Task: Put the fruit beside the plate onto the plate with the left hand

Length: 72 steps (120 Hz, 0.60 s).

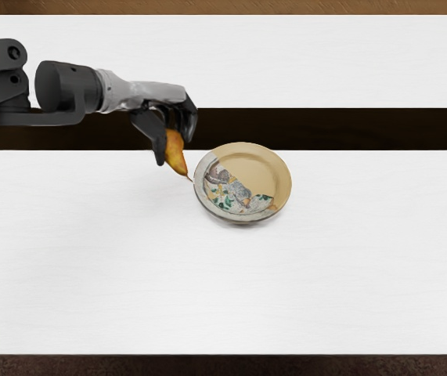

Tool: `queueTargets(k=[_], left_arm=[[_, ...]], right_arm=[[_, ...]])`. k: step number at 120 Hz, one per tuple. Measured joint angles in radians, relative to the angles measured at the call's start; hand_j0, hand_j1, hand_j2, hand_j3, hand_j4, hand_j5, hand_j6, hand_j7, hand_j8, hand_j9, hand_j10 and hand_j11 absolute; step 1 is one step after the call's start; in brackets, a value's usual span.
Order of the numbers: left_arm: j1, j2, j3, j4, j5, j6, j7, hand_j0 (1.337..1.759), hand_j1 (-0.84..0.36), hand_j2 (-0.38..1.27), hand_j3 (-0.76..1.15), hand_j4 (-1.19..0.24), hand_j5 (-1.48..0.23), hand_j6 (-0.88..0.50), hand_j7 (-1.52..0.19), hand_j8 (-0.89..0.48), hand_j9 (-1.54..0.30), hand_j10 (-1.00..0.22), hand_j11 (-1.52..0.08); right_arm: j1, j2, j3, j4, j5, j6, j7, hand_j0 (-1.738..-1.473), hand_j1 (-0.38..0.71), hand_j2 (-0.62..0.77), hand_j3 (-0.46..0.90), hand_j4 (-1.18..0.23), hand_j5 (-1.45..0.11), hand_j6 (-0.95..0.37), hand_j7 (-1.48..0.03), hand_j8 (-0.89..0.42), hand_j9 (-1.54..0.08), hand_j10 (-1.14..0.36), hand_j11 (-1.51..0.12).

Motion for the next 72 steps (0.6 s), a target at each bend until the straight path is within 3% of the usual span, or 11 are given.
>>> queueTargets(k=[11,13,29,72], left_arm=[[-0.014,-0.041,0.000,0.003,-0.018,-0.007,0.001,1.653,-0.44,0.88,0.00,-0.76,-1.07,-0.56,-1.05,-0.45,-1.04,-0.67,-1.05],[-0.018,-0.048,0.000,0.004,-0.022,-0.007,0.001,1.654,-0.43,0.80,0.00,-0.76,-1.07,-0.56,-1.04,-0.46,-1.03,-0.67,-1.05],[-0.022,-0.104,0.000,0.013,-0.038,-0.008,0.002,1.654,-0.48,0.89,0.00,-0.76,-1.07,-0.54,-1.04,-0.45,-1.03,-0.66,-1.05],[0.001,-0.251,0.002,0.109,-0.037,0.000,0.006,1.654,-0.49,0.87,0.00,-0.76,-1.07,-0.54,-1.05,-0.44,-1.03,-0.70,-1.04]], right_arm=[[0.000,0.000,0.000,0.000,0.000,0.000,0.000,-1.658,-0.31,-0.01,0.00,-0.03,-0.04,-0.03,-0.04,-0.03,-0.04,-0.03,-0.04],[0.000,0.000,0.000,0.000,0.000,0.000,0.000,-1.658,-0.31,-0.01,0.00,-0.03,-0.04,-0.03,-0.04,-0.03,-0.04,-0.03,-0.04],[0.000,0.000,0.000,0.000,0.000,0.000,0.000,-1.658,-0.31,-0.01,0.00,-0.03,-0.04,-0.03,-0.04,-0.03,-0.04,-0.03,-0.04],[0.000,0.000,0.000,0.000,0.000,0.000,0.000,-1.658,-0.31,-0.01,0.00,-0.03,-0.04,-0.03,-0.04,-0.03,-0.04,-0.03,-0.04]])
